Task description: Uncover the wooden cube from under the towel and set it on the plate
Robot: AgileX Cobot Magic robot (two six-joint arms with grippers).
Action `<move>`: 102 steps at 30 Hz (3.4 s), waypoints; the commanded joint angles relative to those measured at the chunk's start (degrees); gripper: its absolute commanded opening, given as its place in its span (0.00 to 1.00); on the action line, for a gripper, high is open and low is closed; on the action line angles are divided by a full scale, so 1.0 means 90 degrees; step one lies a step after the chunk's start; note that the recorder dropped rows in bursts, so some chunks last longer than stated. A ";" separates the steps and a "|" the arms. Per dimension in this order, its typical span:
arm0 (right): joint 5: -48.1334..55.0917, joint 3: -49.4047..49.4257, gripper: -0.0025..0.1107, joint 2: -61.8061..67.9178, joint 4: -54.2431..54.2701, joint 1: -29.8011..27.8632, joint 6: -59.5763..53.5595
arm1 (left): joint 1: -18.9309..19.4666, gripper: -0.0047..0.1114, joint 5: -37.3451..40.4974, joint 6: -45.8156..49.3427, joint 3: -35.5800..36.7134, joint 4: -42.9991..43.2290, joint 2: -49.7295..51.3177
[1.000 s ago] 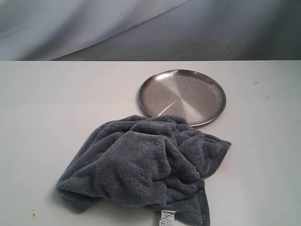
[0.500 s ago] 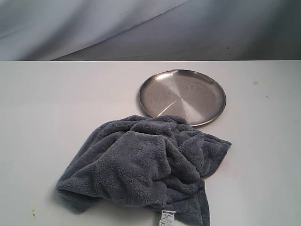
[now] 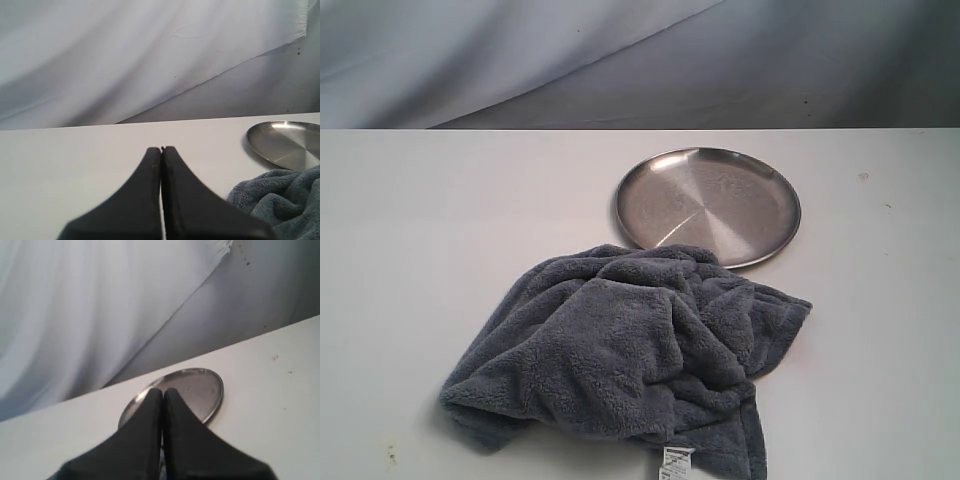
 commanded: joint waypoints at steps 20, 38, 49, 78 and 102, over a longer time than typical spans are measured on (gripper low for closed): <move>0.2500 -0.2893 0.02 0.4533 0.1254 -0.0027 -0.3257 | -0.0031 0.04 -0.0020 -0.0016 0.0028 -0.0011 -0.0027; 0.2181 -0.4560 0.02 0.7870 -0.1962 0.2394 -0.0187 | -0.0031 0.04 -0.0020 -0.0016 0.0028 -0.0011 -0.0027; 0.2809 -0.5640 0.02 0.9761 -0.2346 0.2708 0.0519 | -0.0031 0.04 -0.0020 -0.0016 0.0028 -0.0011 -0.0027; 0.1806 -0.6740 0.02 1.0819 -0.7082 0.2685 0.5031 | -0.0031 0.04 -0.0020 -0.0016 0.0028 -0.0011 -0.0027; 0.4549 -1.1327 0.02 1.3432 -0.1734 0.3723 0.0534 | -0.0031 0.04 -0.0020 -0.0016 0.0028 -0.0011 -0.0027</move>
